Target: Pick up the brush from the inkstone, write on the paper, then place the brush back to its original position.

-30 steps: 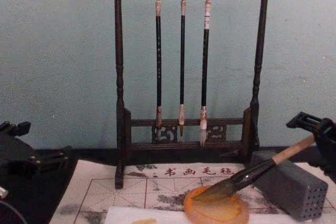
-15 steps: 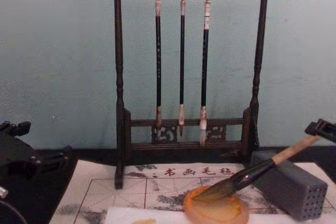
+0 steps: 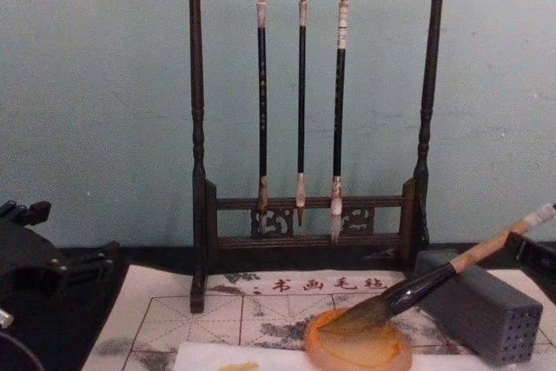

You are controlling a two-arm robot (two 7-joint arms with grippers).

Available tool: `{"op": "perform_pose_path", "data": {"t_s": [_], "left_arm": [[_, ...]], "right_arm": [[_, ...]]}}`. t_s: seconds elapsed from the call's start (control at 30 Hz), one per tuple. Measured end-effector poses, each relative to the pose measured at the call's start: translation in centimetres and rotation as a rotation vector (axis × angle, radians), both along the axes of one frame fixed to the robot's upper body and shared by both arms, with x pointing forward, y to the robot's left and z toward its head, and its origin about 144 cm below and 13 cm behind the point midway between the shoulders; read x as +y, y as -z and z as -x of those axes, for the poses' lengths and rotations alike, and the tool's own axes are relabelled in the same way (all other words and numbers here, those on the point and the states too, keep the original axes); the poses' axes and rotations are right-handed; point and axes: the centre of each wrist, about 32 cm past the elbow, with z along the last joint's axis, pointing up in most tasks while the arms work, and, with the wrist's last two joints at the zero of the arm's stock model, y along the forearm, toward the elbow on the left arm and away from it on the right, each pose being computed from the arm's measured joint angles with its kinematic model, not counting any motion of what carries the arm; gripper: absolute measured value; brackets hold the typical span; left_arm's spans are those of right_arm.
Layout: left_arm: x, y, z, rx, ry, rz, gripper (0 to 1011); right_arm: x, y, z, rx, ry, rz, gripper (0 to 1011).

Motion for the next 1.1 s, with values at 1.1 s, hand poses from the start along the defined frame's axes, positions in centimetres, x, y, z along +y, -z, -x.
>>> {"op": "perform_pose_path", "data": {"t_s": [1.1], "left_arm": [[0.0, 0.0, 0.0, 0.000, 0.000, 0.000, 1001]], "right_arm": [[0.8, 3.2, 1.2, -0.192, 0.000, 0.265, 1002]]}}
